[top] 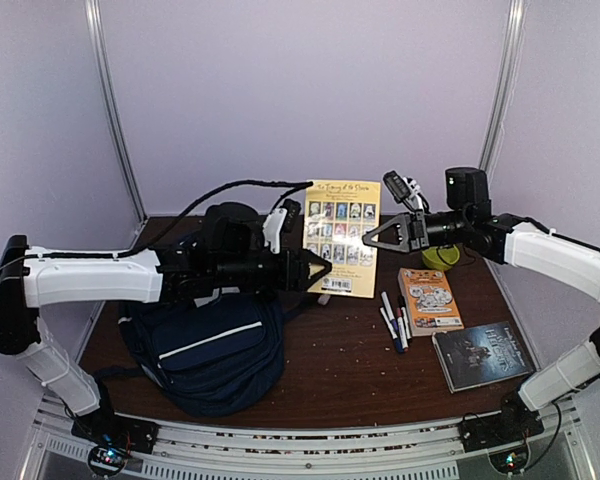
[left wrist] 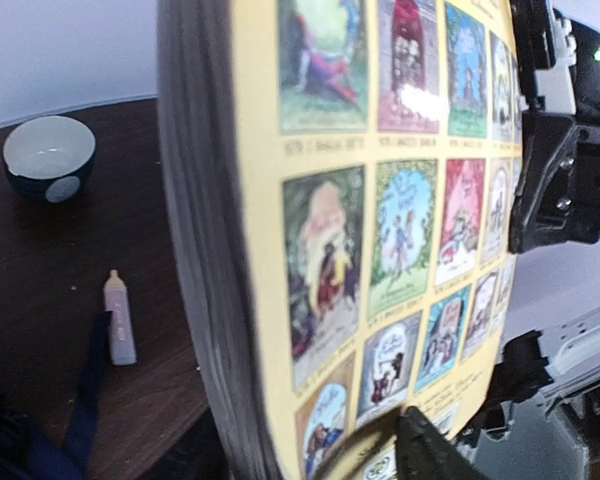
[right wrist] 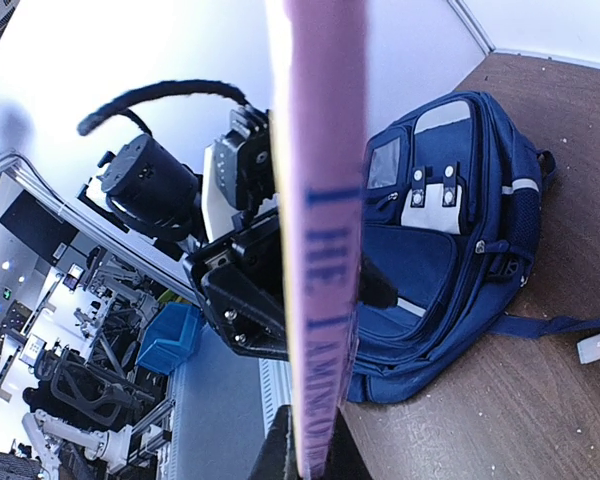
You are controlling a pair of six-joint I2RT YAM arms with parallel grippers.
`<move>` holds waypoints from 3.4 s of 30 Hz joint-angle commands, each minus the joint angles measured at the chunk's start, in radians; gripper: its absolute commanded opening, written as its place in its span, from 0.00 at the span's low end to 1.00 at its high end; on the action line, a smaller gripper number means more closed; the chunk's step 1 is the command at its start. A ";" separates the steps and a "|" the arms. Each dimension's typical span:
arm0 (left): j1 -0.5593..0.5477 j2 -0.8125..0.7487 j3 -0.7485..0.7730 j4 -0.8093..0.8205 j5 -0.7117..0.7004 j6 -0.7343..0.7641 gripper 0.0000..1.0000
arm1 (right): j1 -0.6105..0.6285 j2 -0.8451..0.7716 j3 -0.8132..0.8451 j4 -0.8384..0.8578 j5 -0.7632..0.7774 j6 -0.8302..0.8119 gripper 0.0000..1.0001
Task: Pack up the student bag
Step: Pass from the right arm to the left, then pick up the largest pocket of the bag from the student bag.
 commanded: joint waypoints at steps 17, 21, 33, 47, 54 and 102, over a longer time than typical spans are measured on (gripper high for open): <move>0.072 -0.019 -0.168 0.402 0.349 -0.137 0.05 | -0.034 -0.028 -0.010 0.082 -0.008 0.006 0.00; 0.072 -0.013 -0.171 0.436 0.399 -0.153 0.00 | -0.034 -0.029 -0.015 0.081 -0.006 0.001 0.00; 0.104 -0.318 -0.118 -0.298 0.125 -0.089 0.00 | -0.041 -0.003 0.102 -0.296 0.109 -0.381 0.47; 0.390 -0.624 -0.089 -0.982 0.038 -0.117 0.00 | 0.340 0.179 0.277 -0.571 0.559 -0.919 0.22; 0.495 -0.686 -0.063 -1.140 0.039 -0.092 0.00 | 0.575 0.417 0.458 -0.679 0.701 -1.082 0.21; 0.533 -0.908 0.088 -1.337 0.617 0.045 0.00 | 0.606 0.733 1.054 -0.565 0.909 -0.750 0.00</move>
